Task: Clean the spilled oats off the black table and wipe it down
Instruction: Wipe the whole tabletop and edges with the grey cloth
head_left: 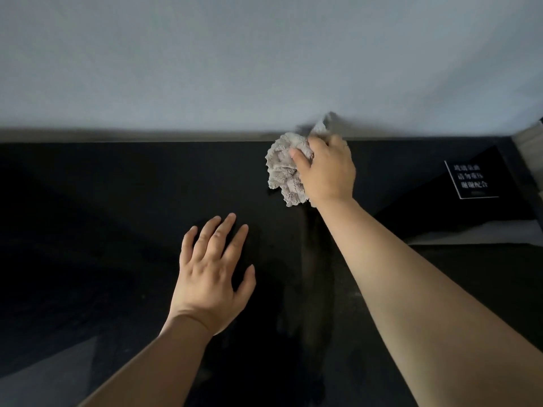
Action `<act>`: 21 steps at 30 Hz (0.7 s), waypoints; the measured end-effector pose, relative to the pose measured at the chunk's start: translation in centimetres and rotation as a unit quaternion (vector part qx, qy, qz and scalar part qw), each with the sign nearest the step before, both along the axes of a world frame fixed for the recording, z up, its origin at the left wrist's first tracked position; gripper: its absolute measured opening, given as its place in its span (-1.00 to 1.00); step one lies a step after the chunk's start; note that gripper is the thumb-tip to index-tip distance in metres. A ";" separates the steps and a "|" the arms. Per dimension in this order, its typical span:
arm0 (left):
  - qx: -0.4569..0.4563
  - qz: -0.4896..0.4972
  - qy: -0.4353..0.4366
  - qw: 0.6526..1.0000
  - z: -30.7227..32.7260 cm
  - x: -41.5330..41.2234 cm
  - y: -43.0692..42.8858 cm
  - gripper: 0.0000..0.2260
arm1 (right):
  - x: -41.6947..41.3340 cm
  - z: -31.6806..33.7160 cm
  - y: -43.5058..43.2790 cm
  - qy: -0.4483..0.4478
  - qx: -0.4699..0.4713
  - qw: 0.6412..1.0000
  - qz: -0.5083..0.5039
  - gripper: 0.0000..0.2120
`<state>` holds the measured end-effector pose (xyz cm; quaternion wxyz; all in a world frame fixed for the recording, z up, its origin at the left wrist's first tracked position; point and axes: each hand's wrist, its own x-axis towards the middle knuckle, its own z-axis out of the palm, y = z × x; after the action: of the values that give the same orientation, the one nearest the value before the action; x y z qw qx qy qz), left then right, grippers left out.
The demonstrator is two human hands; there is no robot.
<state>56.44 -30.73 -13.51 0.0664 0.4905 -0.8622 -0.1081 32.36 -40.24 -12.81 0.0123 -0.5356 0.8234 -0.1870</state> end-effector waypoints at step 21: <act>0.003 0.004 -0.010 1.000 0.1 0.1 0.1 -0.45 | 2.7 0.2 12.4 0.011 -0.023 0.998 -0.054 -0.64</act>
<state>56.51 -30.67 -13.43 0.0567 0.4954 -0.8604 -0.1051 35.09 -27.86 -12.66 -0.0194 -0.4930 0.8466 -0.1999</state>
